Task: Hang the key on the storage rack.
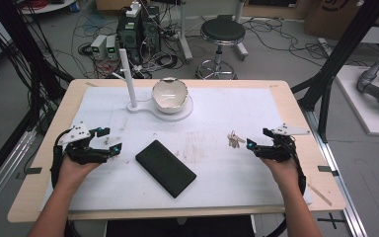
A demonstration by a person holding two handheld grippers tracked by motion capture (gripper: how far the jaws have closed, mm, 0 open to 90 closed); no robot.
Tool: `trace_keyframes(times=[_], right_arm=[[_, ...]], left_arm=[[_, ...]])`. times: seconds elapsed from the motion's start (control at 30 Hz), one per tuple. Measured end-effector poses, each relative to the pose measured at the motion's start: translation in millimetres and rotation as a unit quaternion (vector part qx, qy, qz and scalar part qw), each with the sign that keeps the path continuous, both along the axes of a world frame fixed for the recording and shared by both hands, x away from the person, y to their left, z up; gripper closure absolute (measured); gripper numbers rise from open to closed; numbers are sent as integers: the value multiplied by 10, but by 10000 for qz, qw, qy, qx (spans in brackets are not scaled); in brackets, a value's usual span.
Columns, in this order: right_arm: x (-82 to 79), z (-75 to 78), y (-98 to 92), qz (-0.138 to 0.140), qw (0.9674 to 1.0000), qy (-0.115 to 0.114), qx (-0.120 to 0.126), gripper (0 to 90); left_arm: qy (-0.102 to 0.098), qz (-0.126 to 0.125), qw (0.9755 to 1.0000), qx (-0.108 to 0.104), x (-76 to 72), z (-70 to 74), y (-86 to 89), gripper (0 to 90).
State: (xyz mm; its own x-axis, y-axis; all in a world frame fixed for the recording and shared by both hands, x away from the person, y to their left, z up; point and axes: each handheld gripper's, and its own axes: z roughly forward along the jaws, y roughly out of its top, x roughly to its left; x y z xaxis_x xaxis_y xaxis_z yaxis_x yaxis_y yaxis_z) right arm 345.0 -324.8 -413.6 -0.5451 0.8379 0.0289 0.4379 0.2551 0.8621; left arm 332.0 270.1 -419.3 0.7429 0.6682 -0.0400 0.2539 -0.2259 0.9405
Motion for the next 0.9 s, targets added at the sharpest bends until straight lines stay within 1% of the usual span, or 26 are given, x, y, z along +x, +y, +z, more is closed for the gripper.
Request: trace_keyframes(times=[0.13,0.23,0.33,0.43,0.5,0.53,0.6,0.63,0.67,0.77,0.87,0.9], right_arm=[[6,-9,18,11,10000,34,-17,174],[13,-12,32,25,10000,2,-96,173],[14,-12,34,21,10000,3,-88,173],[4,-11,49,106,9999,56,-3,174],[6,-11,64,160,9999,47,23,174],[4,-9,74,163,9999,41,40,174],[7,3,95,60,10000,26,20,174],[14,5,104,25,10000,61,59,173],[20,3,118,21,9998,142,115,174],[54,-16,183,94,9997,245,20,180],[130,-24,238,45,9994,346,-14,181],[130,-24,238,45,9994,346,-14,181]], left_arm=[[-19,15,10000,-31,-3,4,-2,192],[-15,41,10000,-25,12,-1,1,193],[14,42,10000,-4,13,-6,-6,192],[31,-19,10000,6,12,-18,-15,192],[41,-25,10000,30,14,-28,-21,192],[36,-23,10000,40,16,-28,-22,193],[34,-42,10000,39,15,-26,-22,192],[28,-53,10000,20,6,-20,-28,192],[28,-53,10000,20,6,-20,-28,192],[37,-91,9999,31,6,-29,-32,193],[44,-72,10000,23,6,-30,-30,192],[31,-74,10000,9,6,-29,-27,192]])
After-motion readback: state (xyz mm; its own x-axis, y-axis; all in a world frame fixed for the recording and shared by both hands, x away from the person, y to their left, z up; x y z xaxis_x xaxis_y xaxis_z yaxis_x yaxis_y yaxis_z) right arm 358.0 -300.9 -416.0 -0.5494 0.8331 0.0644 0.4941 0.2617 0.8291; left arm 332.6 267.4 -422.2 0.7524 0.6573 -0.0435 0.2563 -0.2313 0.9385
